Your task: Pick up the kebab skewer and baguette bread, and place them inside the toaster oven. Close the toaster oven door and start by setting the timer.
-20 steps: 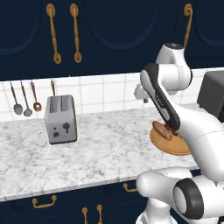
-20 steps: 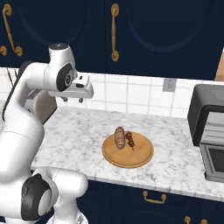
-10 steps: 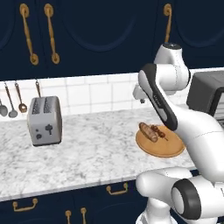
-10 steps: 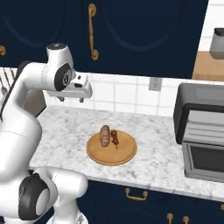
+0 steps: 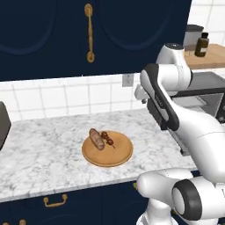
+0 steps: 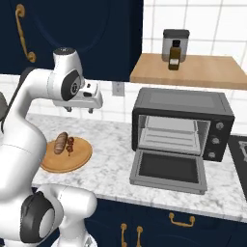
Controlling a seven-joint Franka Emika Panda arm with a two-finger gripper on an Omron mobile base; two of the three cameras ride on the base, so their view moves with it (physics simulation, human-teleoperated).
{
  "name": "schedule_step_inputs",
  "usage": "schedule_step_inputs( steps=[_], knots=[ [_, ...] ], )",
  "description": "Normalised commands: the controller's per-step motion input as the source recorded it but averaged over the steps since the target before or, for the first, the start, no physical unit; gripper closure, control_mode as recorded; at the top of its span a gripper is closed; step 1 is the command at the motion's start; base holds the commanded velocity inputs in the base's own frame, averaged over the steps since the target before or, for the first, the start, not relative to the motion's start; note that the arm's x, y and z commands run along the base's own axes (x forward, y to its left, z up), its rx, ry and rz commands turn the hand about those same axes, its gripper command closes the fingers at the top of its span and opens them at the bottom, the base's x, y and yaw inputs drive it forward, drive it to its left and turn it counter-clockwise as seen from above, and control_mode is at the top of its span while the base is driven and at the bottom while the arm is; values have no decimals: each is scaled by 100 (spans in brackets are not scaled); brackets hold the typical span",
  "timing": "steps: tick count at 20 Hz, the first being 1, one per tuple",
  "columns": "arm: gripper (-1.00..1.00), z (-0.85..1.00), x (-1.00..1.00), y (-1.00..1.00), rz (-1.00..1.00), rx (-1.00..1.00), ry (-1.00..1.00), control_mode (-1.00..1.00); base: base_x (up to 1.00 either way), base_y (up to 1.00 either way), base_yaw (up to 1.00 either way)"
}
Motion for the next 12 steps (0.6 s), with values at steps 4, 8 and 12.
schedule_step_inputs(
  steps=[4, 8, 12],
  knots=[
    [-100, 0, 0, 0, 0, 0, 0, 100, 6, -78, 0],
    [-100, 0, 0, 0, 0, 0, 0, 100, 0, -7, 0],
    [-100, 0, 0, 0, 0, 0, 0, 100, 0, 0, 0]
  ],
)
